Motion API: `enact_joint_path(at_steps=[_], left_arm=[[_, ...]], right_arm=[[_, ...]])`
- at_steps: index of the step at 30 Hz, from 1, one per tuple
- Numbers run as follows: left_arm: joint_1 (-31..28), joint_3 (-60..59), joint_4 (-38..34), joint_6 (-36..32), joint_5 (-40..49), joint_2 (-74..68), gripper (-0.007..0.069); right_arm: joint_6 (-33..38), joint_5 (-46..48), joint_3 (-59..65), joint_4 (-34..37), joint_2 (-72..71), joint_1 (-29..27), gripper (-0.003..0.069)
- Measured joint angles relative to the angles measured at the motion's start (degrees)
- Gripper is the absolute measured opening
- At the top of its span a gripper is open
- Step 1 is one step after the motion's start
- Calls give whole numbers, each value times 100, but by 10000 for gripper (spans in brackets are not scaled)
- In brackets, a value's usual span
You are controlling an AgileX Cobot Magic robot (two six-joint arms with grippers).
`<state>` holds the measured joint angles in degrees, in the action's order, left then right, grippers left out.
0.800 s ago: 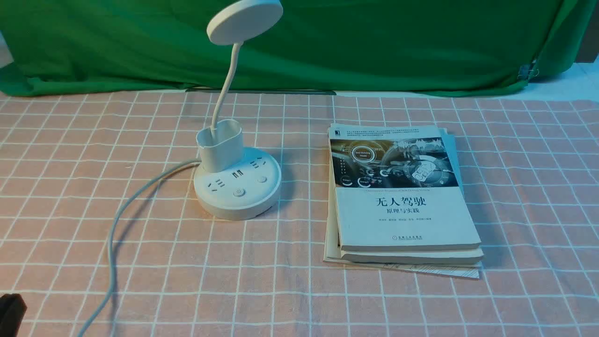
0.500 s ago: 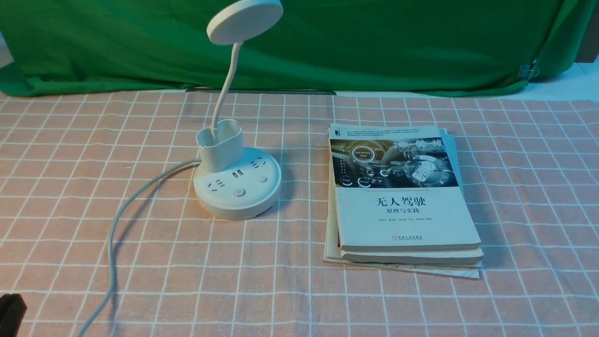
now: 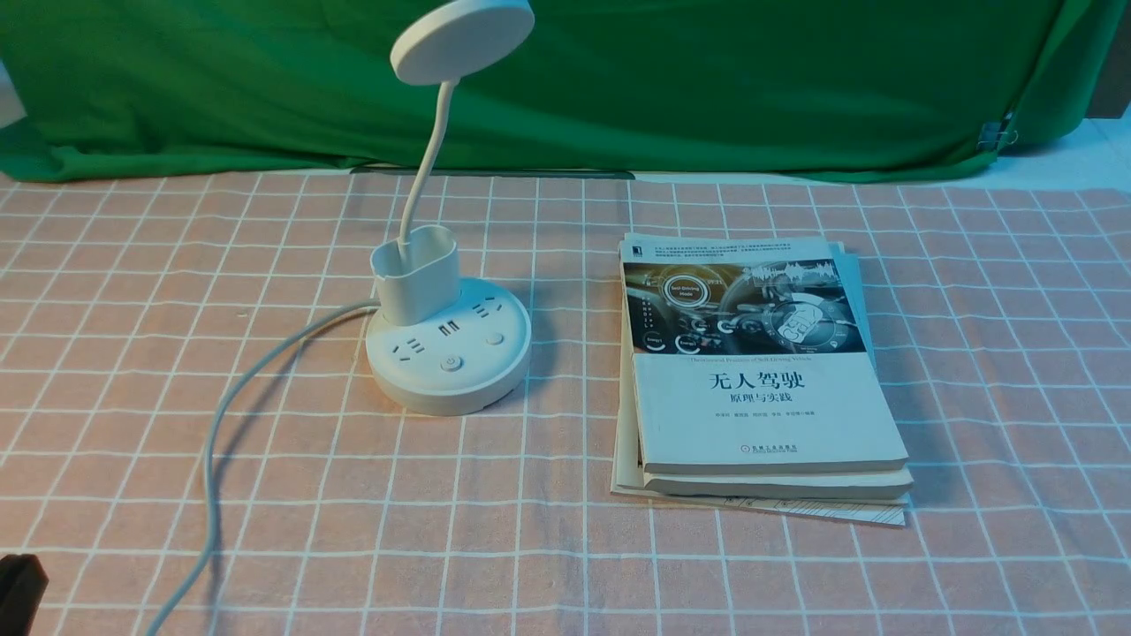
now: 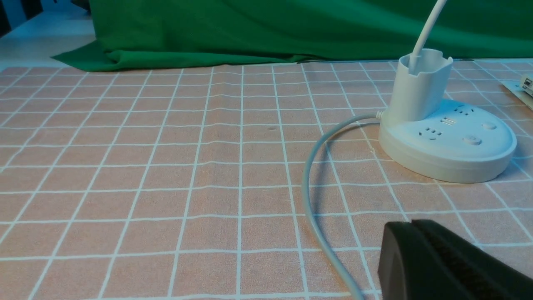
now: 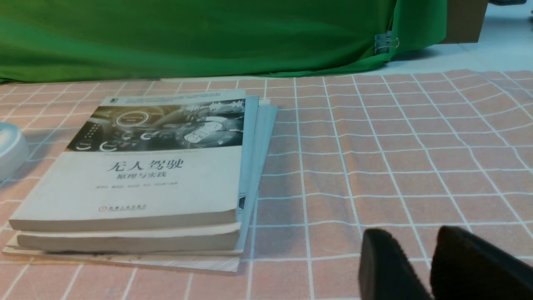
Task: Turn on the table lamp on the pink coffee tablecloth with your hand.
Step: 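Press the power button on the lamp base to turn the lamp on with the left gripper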
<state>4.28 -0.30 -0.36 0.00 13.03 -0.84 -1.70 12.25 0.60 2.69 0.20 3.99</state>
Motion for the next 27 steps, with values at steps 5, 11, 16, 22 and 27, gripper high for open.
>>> enact_joint_path(at_steps=[5, 11, 16, 22, 27], left_arm=[[0, 0, 36, 0, -57, 0, 21], [0, 0, 36, 0, -1303, 0, 21], [0, 0, 36, 0, -2948, 0, 21], [0, 0, 71, 154, -4221, 0, 21], [0, 20, 163, 1949, -5491, 0, 21]], right_arm=[[0, 0, 0, 0, 0, 0, 241], [0, 0, 0, 0, 0, 0, 241], [0, 0, 0, 0, 0, 0, 241], [0, 0, 0, 0, 0, 0, 241], [0, 0, 0, 0, 0, 0, 241]])
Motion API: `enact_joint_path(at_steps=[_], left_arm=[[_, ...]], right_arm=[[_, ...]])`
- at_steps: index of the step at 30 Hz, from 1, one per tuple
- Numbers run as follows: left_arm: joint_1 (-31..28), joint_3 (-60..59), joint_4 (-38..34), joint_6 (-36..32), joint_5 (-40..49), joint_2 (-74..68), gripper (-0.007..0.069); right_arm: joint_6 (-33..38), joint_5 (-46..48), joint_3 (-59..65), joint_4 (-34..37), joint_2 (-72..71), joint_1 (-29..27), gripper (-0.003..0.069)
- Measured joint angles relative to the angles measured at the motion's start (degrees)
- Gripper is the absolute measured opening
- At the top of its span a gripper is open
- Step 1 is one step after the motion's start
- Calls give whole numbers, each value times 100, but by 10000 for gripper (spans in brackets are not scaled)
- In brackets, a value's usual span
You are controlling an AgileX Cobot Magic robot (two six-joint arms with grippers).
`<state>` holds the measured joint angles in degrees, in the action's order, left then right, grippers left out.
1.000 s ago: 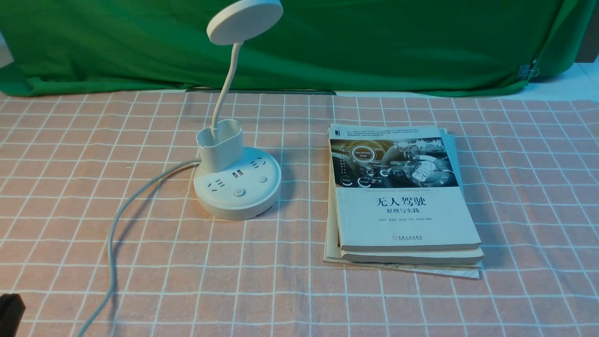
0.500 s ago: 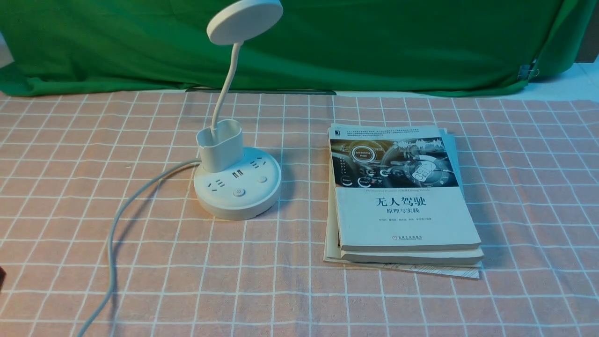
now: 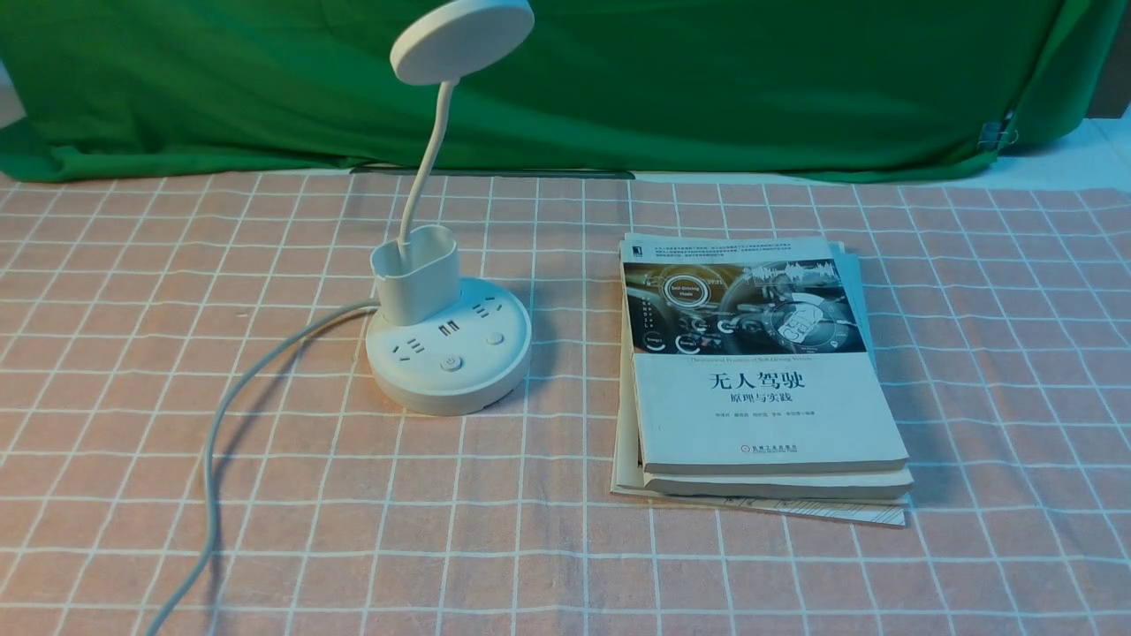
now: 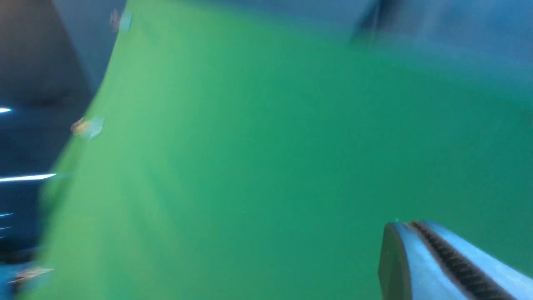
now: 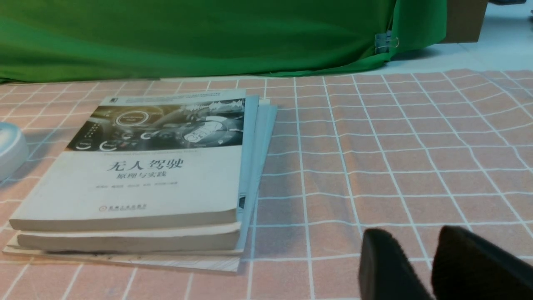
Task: Turn on the table lamp on the pink coffee tablecloth with your hand.
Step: 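Press the power button on the lamp base to turn the lamp on with the left gripper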
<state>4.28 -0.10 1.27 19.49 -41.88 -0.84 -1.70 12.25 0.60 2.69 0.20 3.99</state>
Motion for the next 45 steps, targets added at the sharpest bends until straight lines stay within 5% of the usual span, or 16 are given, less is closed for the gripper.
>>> enact_joint_path(at_steps=[4, 5, 11, 15, 18, 20, 21, 24, 26, 31, 33, 37, 45], left_arm=[[0, 895, 563, 878, 1055, -21, 21], [0, 1526, 649, 1026, 1906, -181, 21], [0, 3640, 1163, 591, 5032, -1664, 21], [0, 3879, 1301, 523, 6050, -3003, 21], [0, 3878, 453, 138, 6304, -3979, 21], [0, 3923, -1085, -1071, 6499, -4901, 21], [0, 3935, -1254, -1216, 6530, -4901, 21], [145, 4293, -3600, -3488, 7032, -6269, 20], [480, 4696, -3989, -3952, 7161, -7052, 7], [1221, 5593, -3188, -3528, 7150, -8260, -4], [1742, 6292, -2080, -2853, 7201, -9117, -4], [2066, 7074, -1175, -2223, 7264, -10057, -4], [2164, 8208, -608, -1912, 7242, -11308, -4]], right_arm=[[0, 0, 0, 0, 0, 0, 241], [0, 0, 0, 0, 0, 0, 241], [0, 0, 0, 0, 0, 0, 241], [0, 0, 0, 0, 0, 0, 241], [0, 0, 0, 0, 0, 0, 241], [0, 0, 0, 0, 0, 0, 241], [0, 0, 0, 0, 0, 0, 241], [0, 0, 0, 0, 0, 0, 241], [0, 0, 0, 0, 0, 0, 241], [0, 0, 0, 0, 0, 0, 241], [0, 0, 0, 0, 0, 0, 241], [0, 0, 0, 0, 0, 0, 241], [0, 0, 0, 0, 0, 0, 241]])
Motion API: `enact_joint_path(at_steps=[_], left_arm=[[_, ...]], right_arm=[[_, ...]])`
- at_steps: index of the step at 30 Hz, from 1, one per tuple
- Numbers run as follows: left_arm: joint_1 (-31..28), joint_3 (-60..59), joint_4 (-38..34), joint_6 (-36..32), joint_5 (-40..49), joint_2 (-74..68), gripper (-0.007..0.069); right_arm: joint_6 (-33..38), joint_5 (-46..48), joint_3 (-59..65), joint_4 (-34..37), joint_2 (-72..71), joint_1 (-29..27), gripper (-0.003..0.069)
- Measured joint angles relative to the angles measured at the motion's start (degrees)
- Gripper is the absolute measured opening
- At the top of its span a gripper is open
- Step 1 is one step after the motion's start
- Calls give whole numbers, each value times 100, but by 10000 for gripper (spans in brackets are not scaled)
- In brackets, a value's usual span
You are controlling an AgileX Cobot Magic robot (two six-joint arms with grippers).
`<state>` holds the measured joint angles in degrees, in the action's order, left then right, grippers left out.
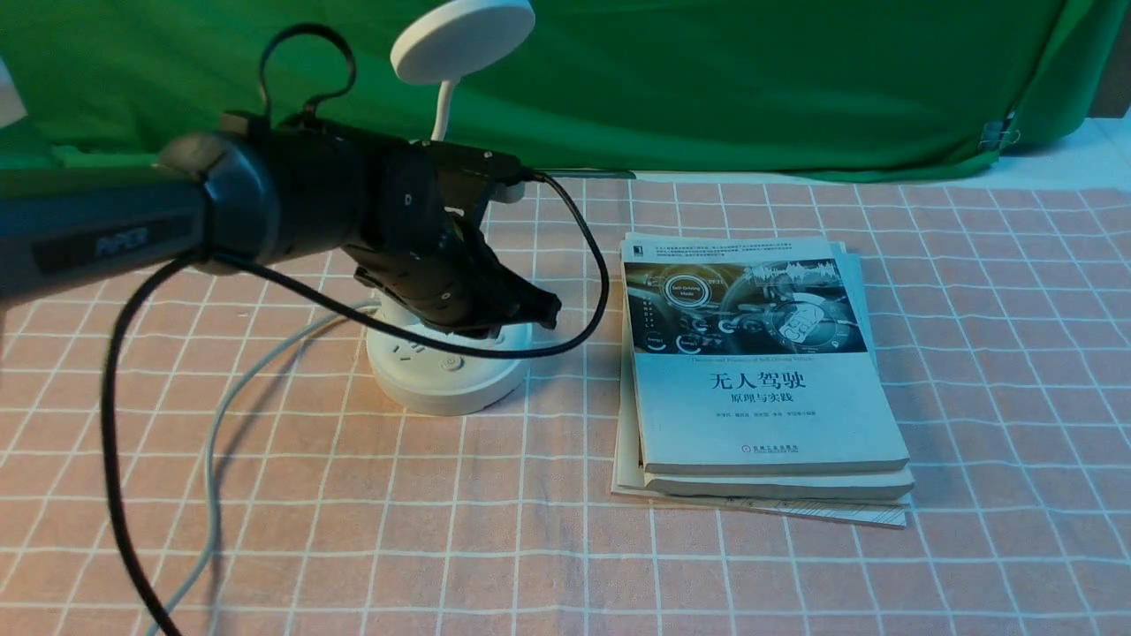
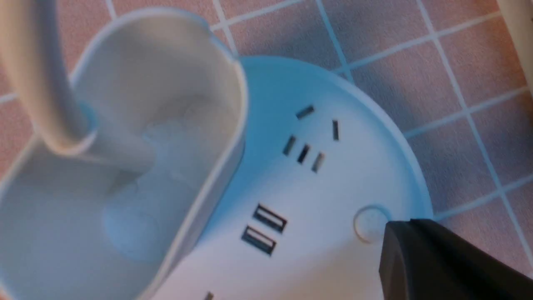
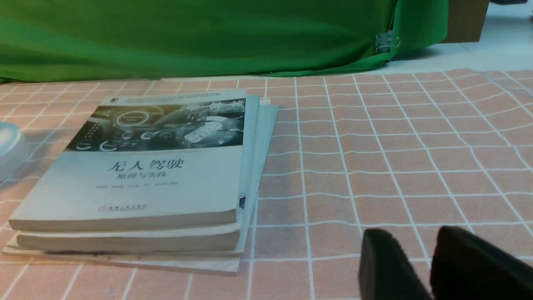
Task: Turn on the table lamp on the pink coffee tablecloth with your hand.
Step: 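Press the power button on the lamp base to turn the lamp on with the left gripper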
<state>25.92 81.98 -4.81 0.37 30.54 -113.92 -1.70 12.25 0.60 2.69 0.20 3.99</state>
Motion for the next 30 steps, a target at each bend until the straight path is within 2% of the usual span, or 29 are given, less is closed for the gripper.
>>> enact_joint_path(at_steps=[30], left_arm=[[5, -1, 252, 675, -239, -372, -1]], right_arm=[[0, 0, 0, 0, -5, 0, 241]])
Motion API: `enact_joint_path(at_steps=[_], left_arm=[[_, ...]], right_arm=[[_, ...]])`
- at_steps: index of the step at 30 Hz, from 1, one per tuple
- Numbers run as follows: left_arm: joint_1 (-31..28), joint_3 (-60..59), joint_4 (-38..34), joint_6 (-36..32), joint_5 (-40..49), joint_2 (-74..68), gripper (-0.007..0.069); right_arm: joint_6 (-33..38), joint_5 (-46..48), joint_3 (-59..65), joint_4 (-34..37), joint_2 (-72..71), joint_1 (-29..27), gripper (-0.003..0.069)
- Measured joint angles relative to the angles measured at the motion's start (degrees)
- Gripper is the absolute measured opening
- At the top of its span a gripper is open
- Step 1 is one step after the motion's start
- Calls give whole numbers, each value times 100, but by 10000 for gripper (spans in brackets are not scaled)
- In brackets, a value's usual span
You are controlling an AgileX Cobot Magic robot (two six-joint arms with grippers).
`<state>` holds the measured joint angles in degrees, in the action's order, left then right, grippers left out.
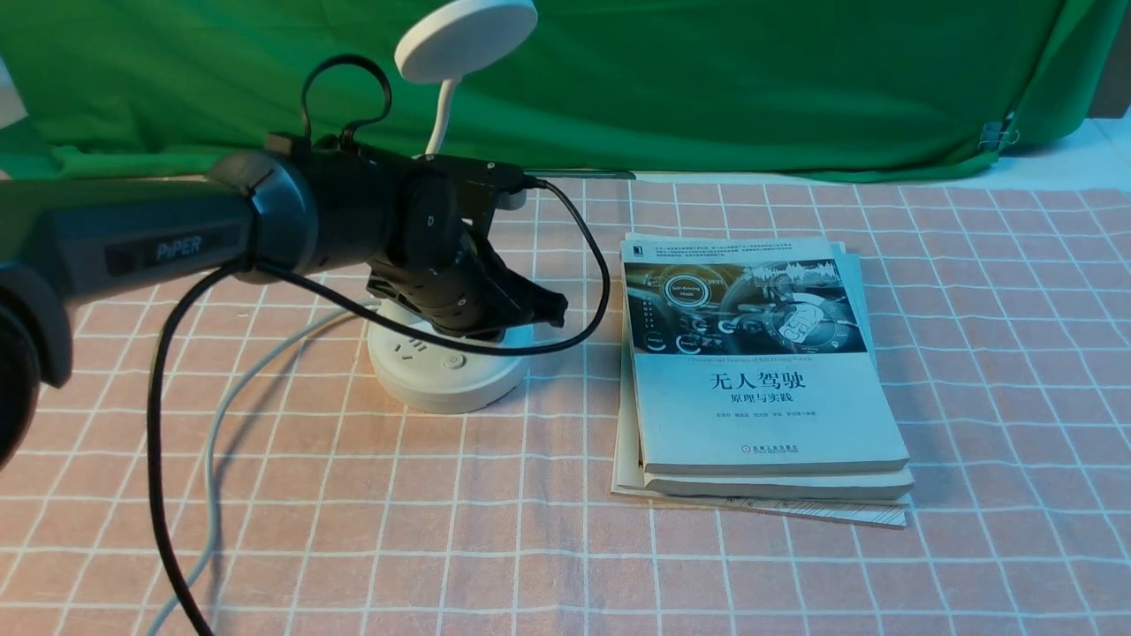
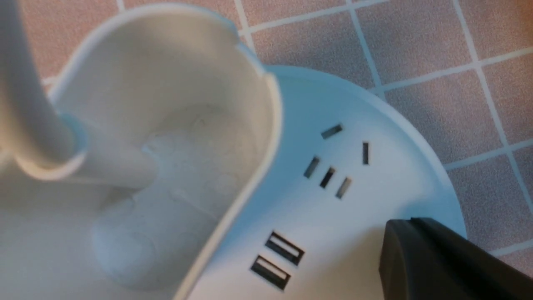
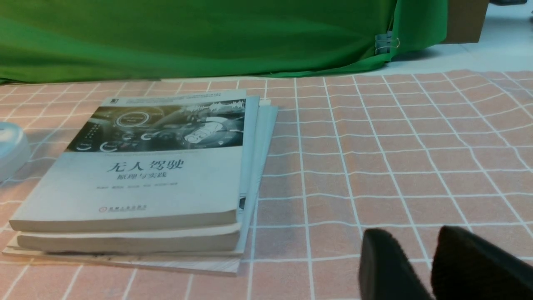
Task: Turn on the table lamp on the pink coffee tablecloth with your hand.
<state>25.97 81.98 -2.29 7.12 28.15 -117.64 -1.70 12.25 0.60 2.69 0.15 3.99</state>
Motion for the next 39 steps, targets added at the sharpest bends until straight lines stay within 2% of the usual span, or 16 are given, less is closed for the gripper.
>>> enact_joint_path(at_steps=[4, 8, 11, 17, 24, 32, 34, 39], left_arm=[[0, -43, -61, 22, 52, 130, -1], [0, -218, -6, -64, 737, 613, 0], [0, -462, -45, -126, 921, 1204, -1], [0, -2122, -563, -314, 507, 3004, 0], [0, -4106, -484, -331, -280, 5754, 0], [0, -5142, -442, -331, -341, 7637, 0], [0, -5346, -348, -331, -347, 8154, 0], [0, -5485, 726, -342, -271, 8794, 0]], right_arm=[[0, 0, 0, 0, 0, 0, 241], [0, 0, 0, 0, 0, 0, 241], [0, 0, 0, 0, 0, 0, 241], [0, 0, 0, 0, 0, 0, 241], [0, 0, 0, 0, 0, 0, 241], [0, 0, 0, 0, 0, 0, 241], [0, 0, 0, 0, 0, 0, 241], [0, 0, 0, 0, 0, 0, 240]])
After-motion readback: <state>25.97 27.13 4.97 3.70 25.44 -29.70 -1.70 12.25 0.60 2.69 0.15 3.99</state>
